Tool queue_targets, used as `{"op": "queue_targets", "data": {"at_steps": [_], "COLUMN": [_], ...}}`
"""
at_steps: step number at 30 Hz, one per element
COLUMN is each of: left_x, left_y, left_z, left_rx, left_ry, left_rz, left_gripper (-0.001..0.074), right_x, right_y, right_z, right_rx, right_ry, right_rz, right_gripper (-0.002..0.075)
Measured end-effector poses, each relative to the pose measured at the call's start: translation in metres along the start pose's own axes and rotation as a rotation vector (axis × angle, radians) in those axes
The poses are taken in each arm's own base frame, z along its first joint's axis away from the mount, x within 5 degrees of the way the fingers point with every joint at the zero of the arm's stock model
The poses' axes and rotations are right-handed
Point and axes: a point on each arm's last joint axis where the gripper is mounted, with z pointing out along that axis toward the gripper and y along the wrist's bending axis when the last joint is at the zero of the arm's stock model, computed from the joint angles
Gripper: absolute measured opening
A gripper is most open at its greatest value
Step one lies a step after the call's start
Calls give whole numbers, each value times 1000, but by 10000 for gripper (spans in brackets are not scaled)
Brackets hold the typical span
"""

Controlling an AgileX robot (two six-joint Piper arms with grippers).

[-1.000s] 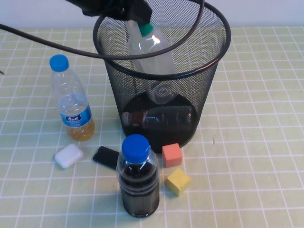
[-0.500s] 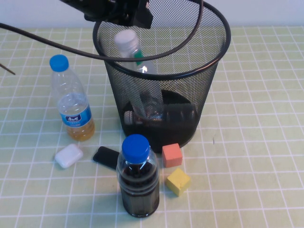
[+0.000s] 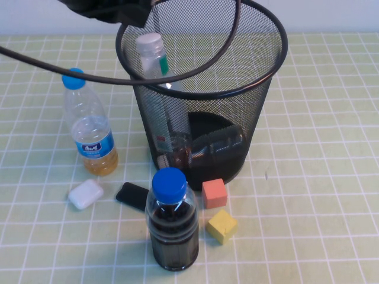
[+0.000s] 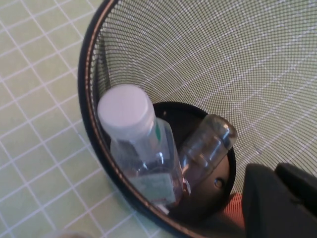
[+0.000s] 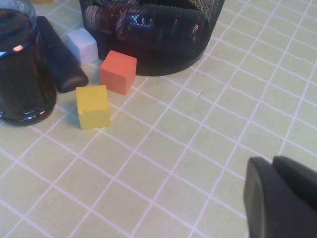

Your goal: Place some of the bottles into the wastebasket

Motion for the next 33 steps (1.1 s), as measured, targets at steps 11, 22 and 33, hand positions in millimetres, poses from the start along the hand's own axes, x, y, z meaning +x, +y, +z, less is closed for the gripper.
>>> {"op": "queue_targets", "data": {"at_steps": [11, 22, 33], "left_x": [33, 148, 264], "left_y": [-29, -44, -49], "left_z": [-90, -133, -134], "left_rx": [25, -36, -63], "left_ry": [-105, -317, -481], "left_rz": [98, 130, 118], "left_gripper": [-1, -1, -1], "right_x": [1, 8, 45], "right_y": [-1, -3, -2], "right_z": [-4, -34, -21], "right_rx": [11, 89, 112], "right_ry": [-11, -176, -104], "right_rz": [37, -10, 95], "right_gripper": [-8, -8, -8]}}
